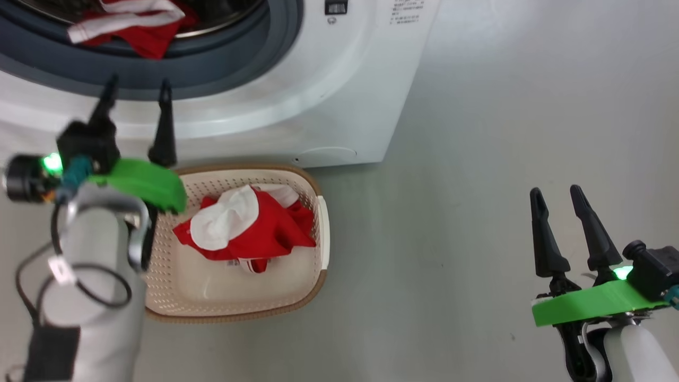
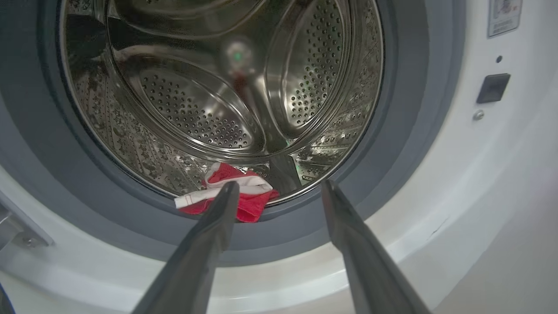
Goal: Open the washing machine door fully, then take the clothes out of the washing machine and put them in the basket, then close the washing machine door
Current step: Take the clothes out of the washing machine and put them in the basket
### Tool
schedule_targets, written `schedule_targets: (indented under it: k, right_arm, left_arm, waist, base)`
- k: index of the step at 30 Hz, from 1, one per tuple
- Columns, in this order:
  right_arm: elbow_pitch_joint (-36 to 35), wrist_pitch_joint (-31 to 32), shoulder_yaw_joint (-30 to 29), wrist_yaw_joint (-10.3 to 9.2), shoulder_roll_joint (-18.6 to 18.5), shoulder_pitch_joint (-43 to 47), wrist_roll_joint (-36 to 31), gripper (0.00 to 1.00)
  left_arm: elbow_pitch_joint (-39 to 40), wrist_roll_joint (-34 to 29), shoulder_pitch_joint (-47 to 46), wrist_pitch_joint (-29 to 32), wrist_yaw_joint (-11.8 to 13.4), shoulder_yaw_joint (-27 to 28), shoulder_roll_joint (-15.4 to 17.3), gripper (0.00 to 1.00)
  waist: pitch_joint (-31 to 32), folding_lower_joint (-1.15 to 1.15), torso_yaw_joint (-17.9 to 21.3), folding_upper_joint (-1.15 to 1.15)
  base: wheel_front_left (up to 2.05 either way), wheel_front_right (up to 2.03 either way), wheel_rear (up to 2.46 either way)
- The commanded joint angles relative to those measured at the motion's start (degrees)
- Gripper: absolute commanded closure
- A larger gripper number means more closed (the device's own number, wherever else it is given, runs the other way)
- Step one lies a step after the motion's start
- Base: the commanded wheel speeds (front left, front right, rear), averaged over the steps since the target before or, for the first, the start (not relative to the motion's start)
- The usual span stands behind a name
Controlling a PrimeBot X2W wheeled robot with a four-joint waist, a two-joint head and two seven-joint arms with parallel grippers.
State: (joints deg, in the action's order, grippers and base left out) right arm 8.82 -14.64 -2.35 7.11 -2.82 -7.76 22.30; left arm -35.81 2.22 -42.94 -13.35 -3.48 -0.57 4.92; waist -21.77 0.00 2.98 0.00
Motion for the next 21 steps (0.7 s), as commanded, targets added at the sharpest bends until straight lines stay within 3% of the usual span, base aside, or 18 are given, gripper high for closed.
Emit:
schedule_targets:
  k: [1, 13, 21]
  right_arm:
    - [-1.5, -0.4, 2.0, 0.37, -0.1, -1.9, 1.2, 0.0]
    - [-1.9, -0.4, 2.2, 0.37, -0.1, -5.1, 3.4, 0.0]
    - [-2.1, -0.4, 3.5, 0.37, -0.1, -6.4, 4.0, 0.0]
  left_arm:
    - [-2.4, -1.4, -5.2, 1.2, 0.7, 0.8, 2.9, 0.0]
    - [-21.1, -5.5, -24.1, 6.8, 4.6, -1.7, 7.6, 0.0]
    - [-30.7, -7.4, -31.9, 8.5, 7.1, -3.4, 10.6, 0.0]
  waist:
    - [-4.1, 0.0, 1.7, 0.0]
    - [-9.5, 0.0, 4.9, 0.0]
    - [-11.5, 0.0, 7.3, 0.0]
  base:
    - [0.0, 0.0, 0.0]
    - [0.0, 0.0, 0.0]
    - [0.0, 0.0, 0.0]
